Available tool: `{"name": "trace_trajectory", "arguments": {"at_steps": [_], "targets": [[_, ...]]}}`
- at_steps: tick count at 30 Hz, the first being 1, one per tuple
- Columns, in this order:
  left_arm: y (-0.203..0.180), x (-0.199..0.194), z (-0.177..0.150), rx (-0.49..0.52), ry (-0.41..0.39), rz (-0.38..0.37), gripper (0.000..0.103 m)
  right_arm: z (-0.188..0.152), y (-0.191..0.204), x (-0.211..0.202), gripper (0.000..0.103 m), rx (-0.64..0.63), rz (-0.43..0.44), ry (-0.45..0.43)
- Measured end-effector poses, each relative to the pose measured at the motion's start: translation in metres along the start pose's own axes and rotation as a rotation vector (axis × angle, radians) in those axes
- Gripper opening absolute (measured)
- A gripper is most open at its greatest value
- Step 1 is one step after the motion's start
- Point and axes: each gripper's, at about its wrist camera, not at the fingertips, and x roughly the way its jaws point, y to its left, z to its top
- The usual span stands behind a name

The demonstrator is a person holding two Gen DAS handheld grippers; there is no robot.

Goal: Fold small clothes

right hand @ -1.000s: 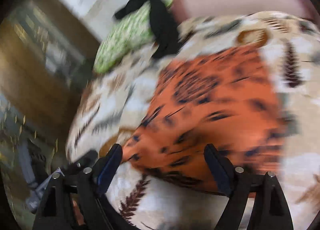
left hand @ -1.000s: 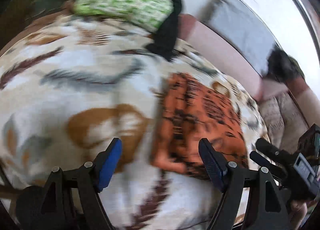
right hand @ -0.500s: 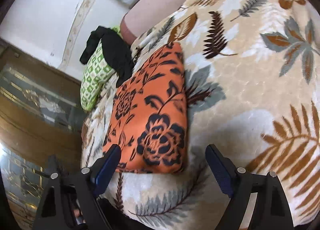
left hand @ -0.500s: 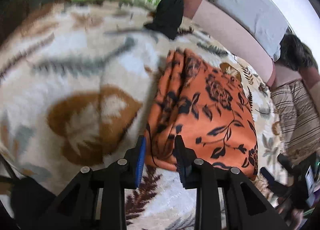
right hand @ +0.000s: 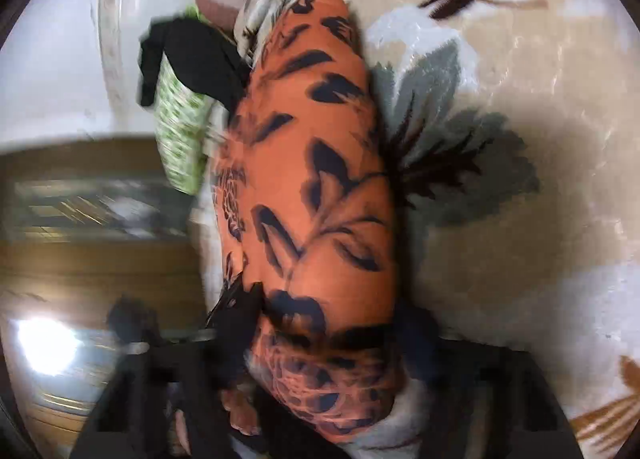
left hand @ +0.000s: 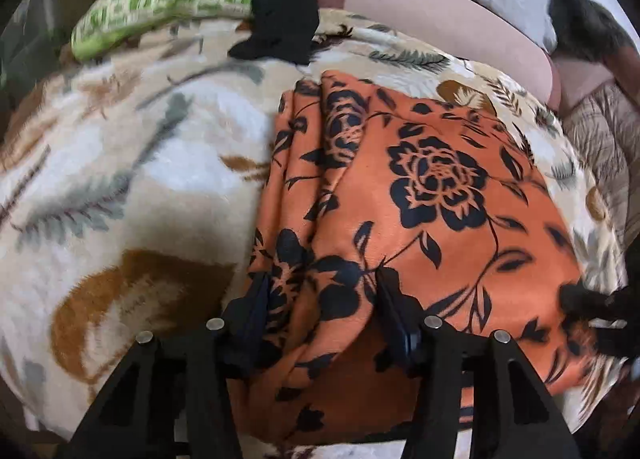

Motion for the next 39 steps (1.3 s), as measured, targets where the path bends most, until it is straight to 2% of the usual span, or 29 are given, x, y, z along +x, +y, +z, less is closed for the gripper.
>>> {"name": "trace_trajectory", "arguments": {"at_steps": [2, 4, 5, 7, 8, 10, 11, 12, 14, 15, 16, 17, 19, 20, 21, 22, 23, 25, 26, 27, 29, 30, 31, 32, 33, 36, 37, 38, 39], "targets": [[-0.005, 0.002, 0.000, 0.017, -0.004, 0.010, 0.055, -0.006, 0.014, -0.010, 0.049, -0.073, -0.058, -0.052], [-0.005, 0.002, 0.002, -0.006, 0.007, 0.001, 0.056, -0.006, 0.005, 0.005, 0.054, -0.090, -0.185, -0.034], [-0.004, -0.003, 0.002, -0.014, 0.005, -0.009, 0.055, -0.005, -0.001, 0.008, 0.063, -0.058, -0.146, -0.022], [-0.003, -0.019, 0.001, -0.015, -0.026, -0.022, 0.055, -0.002, 0.003, -0.007, 0.071, -0.043, -0.048, -0.050], [-0.004, -0.025, 0.002, -0.003, -0.047, -0.023, 0.055, 0.001, 0.008, -0.015, 0.081, -0.044, -0.021, -0.074], [-0.005, -0.028, 0.000, 0.032, -0.075, -0.021, 0.055, 0.017, 0.016, -0.029, 0.083, -0.054, 0.010, -0.138], [-0.005, -0.024, -0.001, 0.040, -0.064, -0.011, 0.055, 0.028, 0.015, -0.031, 0.084, -0.038, 0.018, -0.153], [-0.003, -0.014, -0.004, 0.037, -0.029, 0.003, 0.058, 0.043, 0.010, -0.028, 0.086, -0.002, 0.026, -0.155], [0.007, -0.004, -0.007, -0.008, -0.009, -0.032, 0.061, 0.074, -0.009, -0.012, 0.086, 0.087, 0.049, -0.120], [0.008, -0.004, -0.008, -0.010, -0.013, -0.034, 0.062, 0.086, -0.020, 0.003, 0.085, 0.143, 0.063, -0.073], [0.008, -0.005, -0.007, -0.005, -0.011, -0.037, 0.062, 0.096, -0.028, 0.017, 0.079, 0.196, 0.083, -0.024], [0.009, -0.005, -0.008, -0.001, -0.012, -0.038, 0.062, 0.103, -0.021, 0.017, 0.047, 0.178, 0.071, -0.035], [0.013, -0.003, -0.010, -0.005, -0.015, -0.048, 0.064, 0.103, 0.021, 0.009, 0.041, -0.002, -0.009, -0.067], [0.015, -0.002, -0.012, -0.014, -0.016, -0.056, 0.066, 0.099, 0.034, 0.007, 0.041, -0.078, -0.068, -0.087], [0.016, 0.000, -0.012, -0.030, -0.009, -0.072, 0.067, 0.100, 0.033, 0.012, 0.041, -0.101, -0.157, -0.095], [0.018, 0.000, -0.012, -0.040, -0.003, -0.077, 0.067, 0.102, 0.025, 0.017, 0.043, -0.078, -0.200, -0.079], [0.019, 0.000, -0.012, -0.044, -0.005, -0.079, 0.067, 0.102, 0.017, 0.021, 0.051, -0.050, -0.190, -0.060], [0.019, 0.000, -0.012, -0.046, -0.007, -0.083, 0.067, 0.105, 0.017, 0.015, 0.066, -0.029, -0.056, -0.059], [0.020, 0.001, -0.013, -0.049, -0.008, -0.086, 0.067, 0.108, 0.022, 0.011, 0.081, -0.040, -0.035, -0.091], [0.020, 0.001, -0.013, -0.050, -0.008, -0.088, 0.068, 0.116, 0.025, 0.007, 0.083, -0.035, -0.030, -0.130], [0.022, 0.002, -0.012, -0.059, -0.004, -0.094, 0.069, 0.136, 0.012, 0.010, 0.083, 0.069, 0.005, -0.166], [0.023, 0.002, -0.013, -0.062, -0.003, -0.097, 0.069, 0.148, 0.005, 0.020, 0.077, 0.117, 0.035, -0.150], [0.023, 0.002, -0.013, -0.060, -0.003, -0.099, 0.069, 0.160, 0.003, 0.033, 0.061, 0.113, -0.027, -0.111], [0.024, 0.002, -0.013, -0.059, -0.001, -0.101, 0.069, 0.162, 0.006, 0.036, 0.032, 0.107, -0.084, -0.109], [0.026, 0.001, -0.013, -0.065, -0.002, -0.108, 0.069, 0.160, 0.017, 0.035, 0.032, 0.069, -0.101, -0.116], [0.033, -0.008, -0.013, -0.107, -0.008, -0.133, 0.069, 0.137, 0.072, 0.010, 0.033, -0.199, -0.197, -0.226], [0.035, -0.019, -0.015, -0.119, -0.035, -0.143, 0.069, 0.128, 0.081, 0.003, 0.042, -0.257, -0.271, -0.250], [0.037, -0.028, -0.017, -0.129, -0.054, -0.151, 0.069, 0.122, 0.087, 0.000, 0.085, -0.301, -0.349, -0.257], [0.040, -0.041, -0.022, -0.148, -0.073, -0.171, 0.069, 0.111, 0.091, -0.005, 0.098, -0.334, -0.422, -0.278]]}}
